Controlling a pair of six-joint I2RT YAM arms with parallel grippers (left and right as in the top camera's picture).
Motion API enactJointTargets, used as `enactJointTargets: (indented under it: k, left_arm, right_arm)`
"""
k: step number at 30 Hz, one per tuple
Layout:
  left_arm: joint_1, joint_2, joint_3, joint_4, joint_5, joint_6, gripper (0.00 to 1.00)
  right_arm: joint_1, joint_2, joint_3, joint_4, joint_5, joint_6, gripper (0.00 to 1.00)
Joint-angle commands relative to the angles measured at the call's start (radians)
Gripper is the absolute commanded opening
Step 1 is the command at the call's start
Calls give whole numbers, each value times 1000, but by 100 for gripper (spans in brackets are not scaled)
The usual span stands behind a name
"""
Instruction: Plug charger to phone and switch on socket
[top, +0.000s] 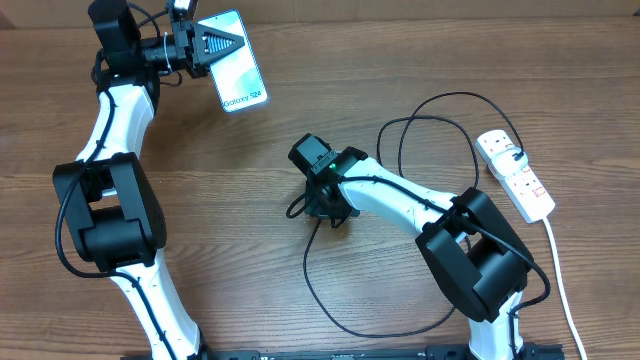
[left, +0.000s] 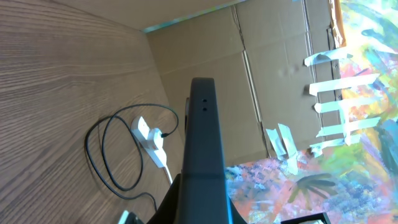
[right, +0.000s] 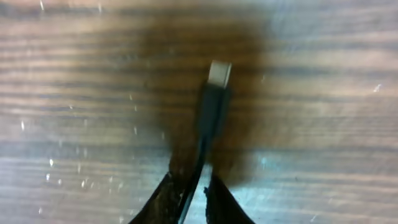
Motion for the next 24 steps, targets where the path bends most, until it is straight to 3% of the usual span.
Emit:
enactJointTargets:
  k: [1,5,10,17,20,24]
  left_arm:
    - [1,-14,10,3,20,-3,4]
    - [1,-14,10,3,20,-3,4]
    - [1,-14,10,3,20,-2,4]
    - [0,-14,10,3,20,-2,4]
    - [0,-14,10,3,20,-2,4]
    - [0,-14,10,3,20,2,4]
  right_arm:
    - [26,28,19,-31,-59,20,22]
    - [26,28,23,-54,-82,37,27]
    - [19,29,23,-42,-63,39,15]
    - [-11,29,23,-25,-37,42,13]
    - [-11,28,23,-24,-33,39,5]
    - [-11,9,35,-29,-89,-33,4]
